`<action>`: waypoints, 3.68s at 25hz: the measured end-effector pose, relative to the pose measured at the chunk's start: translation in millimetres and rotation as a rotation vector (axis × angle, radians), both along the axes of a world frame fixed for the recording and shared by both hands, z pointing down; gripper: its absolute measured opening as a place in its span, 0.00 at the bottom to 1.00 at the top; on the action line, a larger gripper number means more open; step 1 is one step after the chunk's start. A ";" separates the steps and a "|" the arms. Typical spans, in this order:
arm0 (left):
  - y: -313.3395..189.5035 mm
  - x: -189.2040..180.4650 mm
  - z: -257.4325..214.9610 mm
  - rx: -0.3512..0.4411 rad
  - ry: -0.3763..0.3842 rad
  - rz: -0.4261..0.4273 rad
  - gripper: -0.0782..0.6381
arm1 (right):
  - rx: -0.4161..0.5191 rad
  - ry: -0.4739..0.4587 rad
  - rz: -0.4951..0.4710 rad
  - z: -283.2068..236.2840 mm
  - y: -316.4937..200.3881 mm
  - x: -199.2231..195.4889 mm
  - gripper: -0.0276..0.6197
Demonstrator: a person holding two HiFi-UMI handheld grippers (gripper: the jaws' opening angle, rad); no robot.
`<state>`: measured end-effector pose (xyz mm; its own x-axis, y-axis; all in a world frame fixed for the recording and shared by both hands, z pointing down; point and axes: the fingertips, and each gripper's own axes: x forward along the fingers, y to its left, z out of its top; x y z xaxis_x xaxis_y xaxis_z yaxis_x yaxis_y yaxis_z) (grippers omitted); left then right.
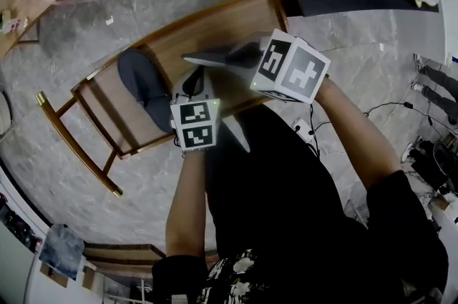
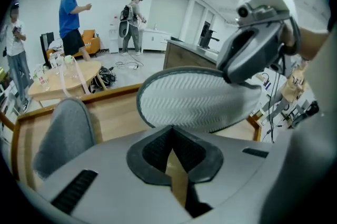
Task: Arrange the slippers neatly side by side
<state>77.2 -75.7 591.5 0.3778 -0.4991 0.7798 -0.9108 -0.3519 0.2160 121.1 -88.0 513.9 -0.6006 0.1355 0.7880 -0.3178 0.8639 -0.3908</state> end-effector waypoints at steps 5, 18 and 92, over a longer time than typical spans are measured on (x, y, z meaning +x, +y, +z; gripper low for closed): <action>-22.7 1.9 0.6 0.040 0.017 0.009 0.11 | 0.032 -0.063 0.172 -5.2 8.9 -3.9 0.07; -53.4 19.9 8.2 0.032 0.112 0.048 0.11 | 0.143 -0.229 0.640 4.7 -6.7 1.1 0.08; 18.8 -171.2 -50.8 0.077 0.039 -0.147 0.11 | 0.120 -0.207 1.288 22.4 -10.8 -59.6 0.06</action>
<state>-93.9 -57.0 540.8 0.3256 -0.6090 0.7232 -0.9451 -0.2324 0.2298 61.4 -98.8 536.3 -0.3561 -0.6872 0.6332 -0.8803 0.0195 -0.4740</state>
